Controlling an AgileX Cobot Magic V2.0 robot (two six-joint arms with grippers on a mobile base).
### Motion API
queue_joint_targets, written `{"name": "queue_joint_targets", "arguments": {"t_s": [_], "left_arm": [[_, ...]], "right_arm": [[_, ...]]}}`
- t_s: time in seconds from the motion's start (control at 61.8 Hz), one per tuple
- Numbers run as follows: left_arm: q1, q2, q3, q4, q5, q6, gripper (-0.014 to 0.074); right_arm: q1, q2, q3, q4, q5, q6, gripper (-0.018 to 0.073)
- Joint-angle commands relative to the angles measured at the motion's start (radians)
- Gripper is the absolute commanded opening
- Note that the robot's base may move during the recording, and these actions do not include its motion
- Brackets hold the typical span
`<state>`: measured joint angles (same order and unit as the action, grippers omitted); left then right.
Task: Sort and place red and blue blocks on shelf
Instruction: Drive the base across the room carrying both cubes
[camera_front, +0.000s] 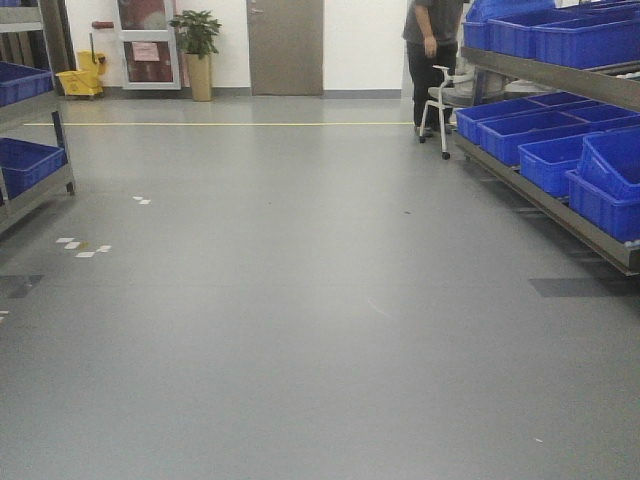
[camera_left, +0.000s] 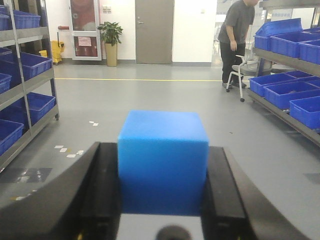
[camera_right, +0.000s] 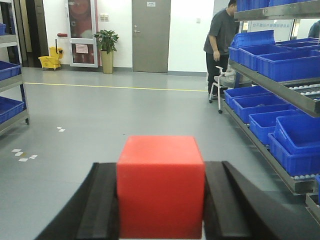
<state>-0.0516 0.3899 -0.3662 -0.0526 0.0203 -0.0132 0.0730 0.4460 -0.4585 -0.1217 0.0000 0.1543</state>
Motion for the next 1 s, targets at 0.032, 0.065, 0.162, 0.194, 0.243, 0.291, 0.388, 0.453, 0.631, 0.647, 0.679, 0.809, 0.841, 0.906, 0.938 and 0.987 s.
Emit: {"name": "queue_joint_targets", "arguments": {"t_s": [0.032,0.065,0.162,0.194,0.243,0.291,0.388,0.453,0.631,0.647,0.679,0.809,0.841,0.906,0.938,0.987], "left_arm": [[-0.001,0.004,-0.031,-0.008,-0.097,-0.002,0.0125],[-0.001,0.004,-0.031,-0.008,-0.097,-0.002,0.0125],[-0.001,0.004,-0.031,-0.008,-0.097,-0.002,0.0125],[-0.001,0.004,-0.031,-0.008,-0.097,-0.002,0.0125],[-0.001,0.004,-0.031,-0.008,-0.097,-0.002,0.0125],[-0.001,0.004,-0.031,-0.008,-0.097,-0.002,0.0125],[-0.001,0.004,-0.031,-0.008,-0.097,-0.002,0.0125],[-0.001,0.004,-0.031,-0.008,-0.097,-0.002,0.0125],[-0.001,0.004,-0.031,-0.008,-0.097,-0.002,0.0125],[-0.001,0.004,-0.031,-0.008,-0.095,-0.002,0.0125],[-0.001,0.004,-0.031,-0.008,-0.095,-0.002,0.0125],[-0.001,0.004,-0.031,-0.008,-0.095,-0.002,0.0125],[-0.001,0.004,-0.031,-0.008,-0.095,-0.002,0.0125],[-0.001,0.004,-0.031,-0.008,-0.095,-0.002,0.0125],[-0.001,0.004,-0.031,-0.008,-0.095,-0.002,0.0125],[-0.001,0.004,-0.031,-0.008,-0.095,-0.002,0.0125]], "right_arm": [[-0.007,0.006,-0.029,-0.002,-0.095,-0.005,0.0053],[-0.007,0.006,-0.029,-0.002,-0.095,-0.005,0.0053],[-0.007,0.006,-0.029,-0.002,-0.095,-0.005,0.0053],[-0.007,0.006,-0.029,-0.002,-0.095,-0.005,0.0053],[-0.007,0.006,-0.029,-0.002,-0.095,-0.005,0.0053],[-0.007,0.006,-0.029,-0.002,-0.095,-0.005,0.0053],[-0.007,0.006,-0.029,-0.002,-0.095,-0.005,0.0053],[-0.007,0.006,-0.029,-0.002,-0.095,-0.005,0.0053],[-0.007,0.006,-0.029,-0.002,-0.095,-0.005,0.0053],[-0.007,0.006,-0.029,-0.002,-0.095,-0.005,0.0053],[-0.007,0.006,-0.029,-0.002,-0.095,-0.005,0.0053],[-0.007,0.006,-0.029,-0.002,-0.095,-0.005,0.0053],[-0.007,0.006,-0.029,-0.002,-0.095,-0.005,0.0053],[-0.007,0.006,-0.029,-0.002,-0.095,-0.005,0.0053],[-0.007,0.006,-0.029,-0.002,-0.095,-0.005,0.0053],[-0.007,0.006,-0.029,-0.002,-0.095,-0.005,0.0053]]}}
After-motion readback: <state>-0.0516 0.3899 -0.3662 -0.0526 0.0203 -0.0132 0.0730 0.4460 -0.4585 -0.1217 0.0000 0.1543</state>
